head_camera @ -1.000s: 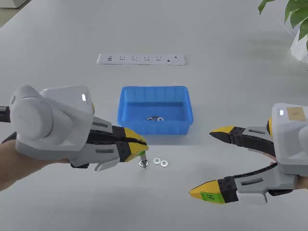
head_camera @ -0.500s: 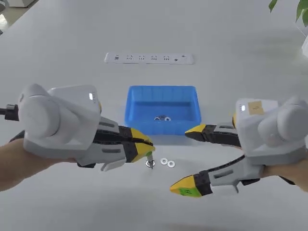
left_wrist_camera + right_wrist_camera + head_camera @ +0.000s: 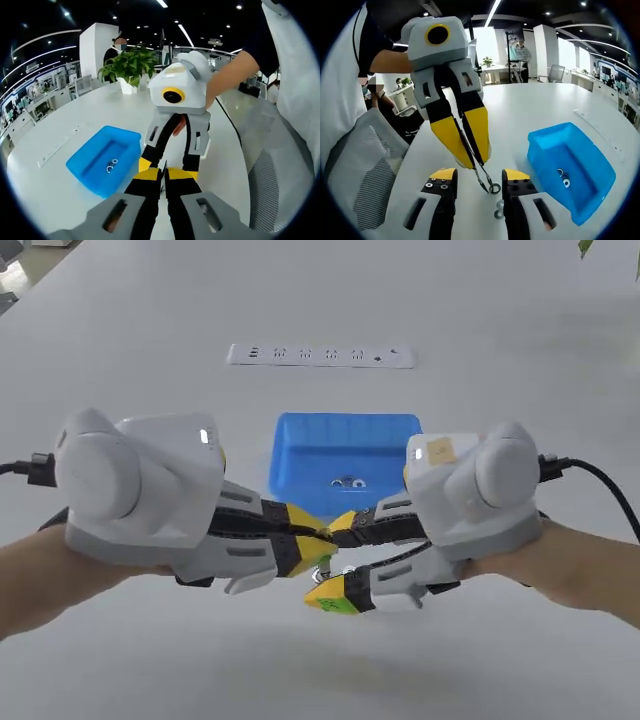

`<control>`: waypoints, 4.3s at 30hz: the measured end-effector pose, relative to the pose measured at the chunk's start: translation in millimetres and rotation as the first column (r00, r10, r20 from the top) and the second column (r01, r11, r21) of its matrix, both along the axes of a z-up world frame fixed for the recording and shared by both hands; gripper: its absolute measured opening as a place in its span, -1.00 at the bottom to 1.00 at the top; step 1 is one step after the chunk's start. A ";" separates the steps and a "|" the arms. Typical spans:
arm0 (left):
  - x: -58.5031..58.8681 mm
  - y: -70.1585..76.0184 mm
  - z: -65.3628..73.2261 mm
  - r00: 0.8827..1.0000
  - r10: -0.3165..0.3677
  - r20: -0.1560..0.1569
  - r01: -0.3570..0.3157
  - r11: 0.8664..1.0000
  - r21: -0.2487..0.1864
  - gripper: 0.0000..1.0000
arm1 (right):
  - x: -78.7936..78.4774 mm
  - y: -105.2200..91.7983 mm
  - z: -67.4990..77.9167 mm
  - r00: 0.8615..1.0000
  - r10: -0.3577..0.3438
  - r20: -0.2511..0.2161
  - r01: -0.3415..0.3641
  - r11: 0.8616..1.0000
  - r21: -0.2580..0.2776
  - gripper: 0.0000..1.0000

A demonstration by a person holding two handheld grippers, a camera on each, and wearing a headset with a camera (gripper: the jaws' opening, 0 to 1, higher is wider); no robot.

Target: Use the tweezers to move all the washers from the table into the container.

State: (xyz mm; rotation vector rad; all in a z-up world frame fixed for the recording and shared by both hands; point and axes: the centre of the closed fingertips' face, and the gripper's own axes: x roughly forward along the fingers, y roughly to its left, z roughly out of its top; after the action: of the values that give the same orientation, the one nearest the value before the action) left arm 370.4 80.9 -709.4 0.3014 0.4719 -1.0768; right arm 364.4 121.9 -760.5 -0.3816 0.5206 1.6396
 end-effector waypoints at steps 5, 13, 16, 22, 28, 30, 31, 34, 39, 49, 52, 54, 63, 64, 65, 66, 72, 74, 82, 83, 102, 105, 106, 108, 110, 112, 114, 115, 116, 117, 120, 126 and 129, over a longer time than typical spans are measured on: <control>0.1 1.0 -0.4 1.000 -0.003 -0.002 0.003 1.000 0.003 -0.87 | 0.3 -2.3 -8.0 0.999 0.035 0.011 -0.035 0.999 -0.035 -0.43; -0.2 1.2 -0.8 1.000 -0.004 -0.005 0.004 1.000 0.001 -0.87 | -0.3 -2.0 -10.6 0.997 0.070 0.026 -0.069 0.997 -0.042 -0.67; -0.5 0.7 -1.0 1.000 -0.007 -0.004 0.007 1.000 0.002 -0.87 | 0.0 -2.0 -11.2 0.996 0.079 0.036 -0.077 0.996 -0.048 -0.72; 0.0 0.3 -1.2 1.000 -0.006 -0.001 0.006 1.000 0.003 -0.87 | -0.2 -2.2 -12.5 0.990 0.115 0.087 -0.110 0.992 -0.057 -0.77; 3.2 2.3 -0.8 1.000 0.017 -0.001 -0.017 1.000 0.008 -0.86 | 1.1 -1.0 -12.6 0.982 0.128 0.142 -0.121 0.991 -0.057 -0.80; 4.8 5.0 -2.0 1.000 0.029 0.000 -0.029 0.999 0.019 -0.85 | 2.2 0.1 -12.4 0.982 0.117 0.150 -0.110 0.993 -0.052 -0.81; 5.0 6.9 -3.9 0.999 0.032 -0.005 -0.032 0.999 0.028 -0.84 | 2.9 0.5 -12.3 0.982 0.111 0.155 -0.104 0.993 -0.051 -0.81; 4.3 10.6 -6.8 0.999 0.034 -0.014 -0.034 0.999 0.041 -0.80 | 4.9 0.6 -11.9 0.981 0.103 0.166 -0.096 0.994 -0.049 -0.81; 5.1 12.0 -4.5 0.999 0.040 -0.018 -0.039 0.999 0.033 -0.77 | 5.7 0.8 -9.3 0.982 0.091 0.166 -0.086 0.996 -0.038 -0.82; 7.2 12.4 -5.3 0.999 0.047 -0.015 -0.047 0.998 0.041 -0.66 | 10.2 -0.6 -4.8 0.983 0.072 0.171 -0.067 0.997 -0.032 -0.82; 7.6 13.2 -4.5 0.999 0.051 -0.012 -0.051 0.998 0.040 -0.63 | 10.0 -0.9 -4.0 0.983 0.071 0.170 -0.066 0.997 -0.033 -0.82; 7.6 14.4 -4.3 0.998 0.055 -0.011 -0.054 0.998 0.043 -0.60 | 9.5 -0.8 -2.1 0.982 0.070 0.173 -0.066 0.997 -0.031 -0.82; 3.9 30.4 -2.9 0.994 0.109 -0.007 -0.109 0.993 0.047 -0.45 | 10.9 -2.1 9.8 0.985 0.052 0.166 -0.050 0.999 -0.017 -0.82; 2.7 35.0 -4.5 0.992 0.124 -0.008 -0.123 0.991 0.056 -0.45 | 11.4 -3.7 10.5 0.985 0.048 0.163 -0.046 0.999 -0.018 -0.82; 2.2 38.1 -4.8 0.991 0.134 -0.001 -0.134 0.989 0.059 -0.43 | 11.9 -5.2 10.8 0.986 0.045 0.162 -0.042 0.999 -0.020 -0.82; 1.1 42.1 -4.5 0.989 0.147 0.009 -0.147 0.987 0.061 -0.42 | 12.3 -7.3 11.7 0.986 0.039 0.161 -0.036 0.999 -0.022 -0.82; -9.7 53.7 -2.5 0.978 0.210 -0.015 -0.210 0.978 0.022 -0.23 | 12.8 -15.8 23.2 0.987 0.021 0.159 -0.018 1.000 -0.017 -0.82; -14.0 56.0 -3.5 0.974 0.224 -0.023 -0.224 0.975 0.016 -0.15 | 12.7 -18.6 27.9 0.986 0.021 0.165 -0.018 1.000 -0.017 -0.82; -26.5 63.2 -14.1 0.964 0.264 -0.041 -0.263 0.965 0.027 0.10 | 15.8 -25.2 47.7 0.984 0.014 0.179 -0.012 1.000 -0.009 -0.82; -27.0 63.9 -14.4 0.962 0.269 -0.041 -0.268 0.963 0.027 0.11 | 16.6 -25.5 50.0 0.983 0.012 0.182 -0.012 1.000 -0.006 -0.82; -30.8 68.2 -18.9 0.933 0.357 -0.050 -0.358 0.934 -0.003 0.72 | 58.2 -29.7 87.5 0.967 -0.043 0.250 0.040 0.999 0.018 -0.82; -33.6 68.0 -24.6 0.932 0.358 -0.061 -0.358 0.934 0.008 0.77 | 66.2 -27.8 89.1 0.966 -0.053 0.253 0.048 0.999 0.024 -0.82; -34.5 67.7 -24.9 0.930 0.361 -0.067 -0.361 0.932 0.002 0.77 | 70.5 -26.9 89.4 0.965 -0.056 0.256 0.052 0.998 0.023 -0.82; -35.6 69.0 -26.8 0.927 0.369 -0.072 -0.370 0.929 -0.001 0.79 | 78.5 -25.4 90.0 0.964 -0.068 0.258 0.063 0.998 0.027 -0.82; -36.8 71.2 -30.8 0.923 0.377 -0.075 -0.378 0.926 0.011 0.81 | 88.7 -24.8 89.5 0.960 -0.090 0.267 0.086 0.996 0.028 -0.82; -38.3 71.2 -33.8 0.921 0.380 -0.088 -0.380 0.925 0.013 0.85 | 97.4 -24.4 88.2 0.958 -0.109 0.265 0.104 0.994 0.032 -0.82; -39.0 70.4 -35.3 0.918 0.384 -0.098 -0.385 0.923 0.009 0.90 | 103.3 -23.9 86.1 0.957 -0.120 0.266 0.116 0.993 0.032 -0.82; -39.3 69.8 -35.7 0.918 0.384 -0.101 -0.385 0.923 0.008 0.91 | 107.0 -23.2 84.3 0.956 -0.127 0.264 0.122 0.992 0.033 -0.82; -39.6 68.9 -36.4 0.917 0.384 -0.107 -0.385 0.923 0.007 0.92 | 109.0 -22.8 82.8 0.956 -0.130 0.263 0.126 0.992 0.032 -0.82; -39.5 68.4 -36.8 0.917 0.384 -0.109 -0.386 0.923 0.007 0.94 | 112.3 -21.9 80.2 0.956 -0.134 0.263 0.131 0.991 0.030 -0.82; -39.7 65.7 -37.6 0.917 0.381 -0.116 -0.383 0.924 0.004 0.97 | 118.9 -19.5 74.2 0.956 -0.142 0.256 0.139 0.990 0.028 -0.82; -39.6 64.3 -42.7 0.918 0.374 -0.130 -0.376 0.927 0.014 0.98 | 130.9 -16.5 58.0 0.960 -0.154 0.234 0.155 0.988 0.014 -0.82; -40.1 63.7 -43.7 0.916 0.376 -0.141 -0.377 0.926 0.015 0.98 | 135.8 -15.4 48.1 0.961 -0.157 0.229 0.161 0.987 0.002 -0.82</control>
State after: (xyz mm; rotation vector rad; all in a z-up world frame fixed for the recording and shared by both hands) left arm 330.3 144.6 -753.1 0.1139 0.6222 -0.7250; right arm 500.2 106.5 -712.4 -0.5205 0.3806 1.4151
